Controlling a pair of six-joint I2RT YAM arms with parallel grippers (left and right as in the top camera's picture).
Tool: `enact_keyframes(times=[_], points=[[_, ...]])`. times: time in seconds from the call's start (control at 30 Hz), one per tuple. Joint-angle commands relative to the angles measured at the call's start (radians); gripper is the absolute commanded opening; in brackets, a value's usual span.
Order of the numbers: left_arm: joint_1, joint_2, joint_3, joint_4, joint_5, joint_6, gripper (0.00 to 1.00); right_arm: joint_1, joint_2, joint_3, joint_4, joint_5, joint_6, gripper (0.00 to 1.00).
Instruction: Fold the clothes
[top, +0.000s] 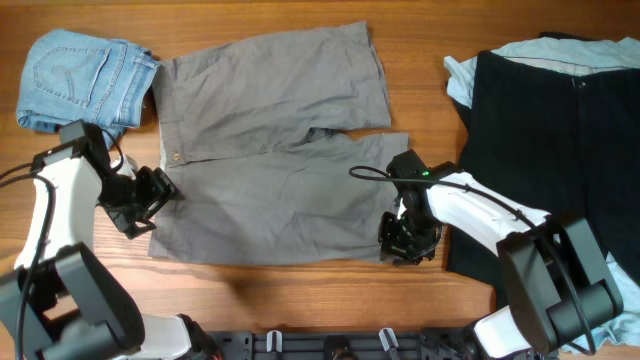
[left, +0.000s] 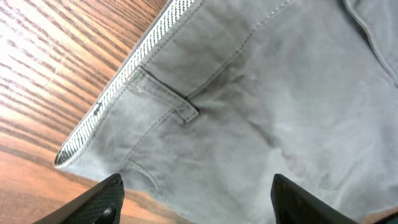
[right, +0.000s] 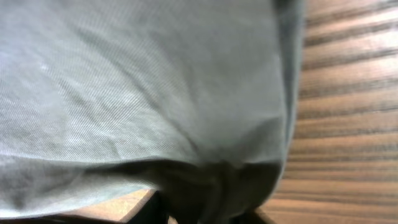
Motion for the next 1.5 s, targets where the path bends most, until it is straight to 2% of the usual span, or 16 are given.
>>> enact_keyframes(times=[0.0, 0.27, 0.33, 0.43, 0.6, 0.77, 0.83, 0.93, 1.03, 1.07, 1.1, 1.13, 1.17, 1.27, 1.37, 1.47], points=[[-0.004, -0.044, 0.016, -0.032, 0.009, 0.029, 0.75, -0.009, -0.008, 0.010, 0.013, 0.076, -0.027, 0.05], [-0.006, -0.043, -0.027, -0.156, 0.033, 0.028, 0.80, -0.068, -0.053, 0.113, -0.029, 0.093, -0.069, 0.04], [-0.006, -0.043, -0.089, -0.126, 0.083, 0.026, 0.81, -0.068, -0.060, 0.115, -0.028, 0.093, -0.068, 0.04], [-0.018, -0.043, -0.189, -0.041, 0.184, 0.011, 0.77, -0.068, -0.060, 0.115, -0.027, 0.092, -0.068, 0.04], [-0.076, -0.043, -0.314, 0.069, 0.189, -0.053, 0.70, -0.068, -0.060, 0.115, -0.021, 0.085, -0.068, 0.04], [-0.089, -0.043, -0.335, 0.113, 0.105, -0.132, 0.45, -0.068, -0.060, 0.115, -0.021, 0.085, -0.072, 0.04], [-0.089, -0.043, -0.335, 0.117, 0.042, -0.146, 0.28, -0.068, -0.060, 0.115, -0.021, 0.086, -0.079, 0.04], [-0.089, -0.043, -0.335, 0.161, 0.039, -0.178, 0.22, -0.068, -0.060, 0.115, -0.018, 0.086, -0.081, 0.04], [-0.089, -0.043, -0.333, 0.175, 0.062, -0.191, 0.04, -0.068, -0.063, 0.117, -0.018, 0.086, -0.083, 0.04], [-0.089, -0.043, -0.331, 0.167, 0.066, -0.190, 0.04, -0.068, -0.066, 0.118, -0.018, 0.086, -0.083, 0.04], [-0.089, -0.043, -0.329, 0.154, 0.066, -0.190, 0.12, -0.068, -0.072, 0.118, -0.019, 0.086, -0.083, 0.04], [-0.089, -0.043, -0.328, 0.143, 0.066, -0.190, 0.28, -0.068, -0.079, 0.118, -0.022, 0.087, -0.083, 0.04], [-0.087, -0.043, -0.328, 0.133, 0.065, -0.191, 0.40, -0.068, -0.089, 0.118, -0.025, 0.098, -0.083, 0.04], [-0.046, -0.043, -0.328, 0.150, 0.064, -0.194, 0.66, -0.088, -0.106, 0.118, -0.020, 0.113, -0.079, 0.04], [0.031, -0.043, -0.329, 0.140, 0.024, -0.186, 0.69, -0.191, -0.106, 0.118, -0.004, 0.112, -0.072, 0.04], [0.042, -0.043, -0.329, 0.134, 0.024, -0.187, 0.67, -0.284, -0.106, 0.118, 0.005, 0.082, -0.101, 0.04]])
